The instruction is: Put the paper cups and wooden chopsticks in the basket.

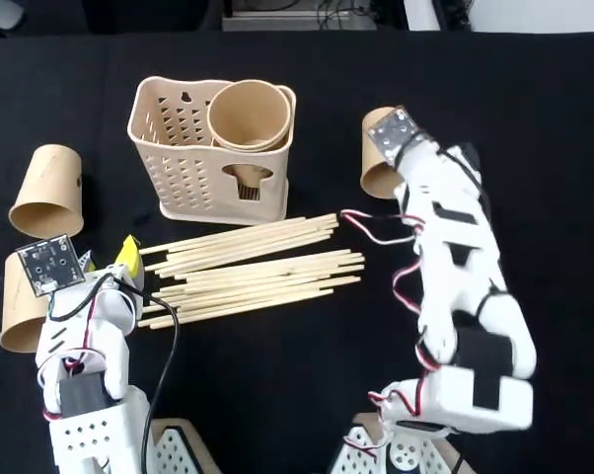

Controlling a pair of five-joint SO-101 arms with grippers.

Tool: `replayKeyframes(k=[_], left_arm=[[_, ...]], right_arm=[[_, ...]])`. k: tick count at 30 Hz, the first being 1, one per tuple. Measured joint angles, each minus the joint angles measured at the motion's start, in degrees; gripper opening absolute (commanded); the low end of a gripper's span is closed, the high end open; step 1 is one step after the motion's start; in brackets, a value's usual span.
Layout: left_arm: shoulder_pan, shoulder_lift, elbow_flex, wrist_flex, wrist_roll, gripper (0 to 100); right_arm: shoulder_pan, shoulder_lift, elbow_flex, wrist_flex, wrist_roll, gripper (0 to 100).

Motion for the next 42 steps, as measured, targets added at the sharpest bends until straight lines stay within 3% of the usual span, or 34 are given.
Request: replayKeyframes(k=[6, 10, 18, 30, 42], left_arm=[[0.00, 0.00, 0.00, 0.00, 0.00, 22], [0.00, 0.00, 0.35, -0.62, 0.00, 22], [0.00, 0.00, 0.35, -0.70, 0.00, 22], [0.00, 0.00, 0.35, -0.70, 0.00, 22], [0.00, 0.00, 0.35, -0.70, 0.00, 22]], right_arm=[[-1.85, 8.79, -5.01, -0.44, 0.00, 16.1], [-1.85, 11.08, -6.68, -0.44, 0.00, 1.8], [-2.20, 5.71, -7.38, 7.03, -5.27, 1.2], [-2.02, -18.02, -9.85, 34.64, -11.08, 1.2], [-2.02, -21.19, -46.07, 76.75, -22.59, 1.2]])
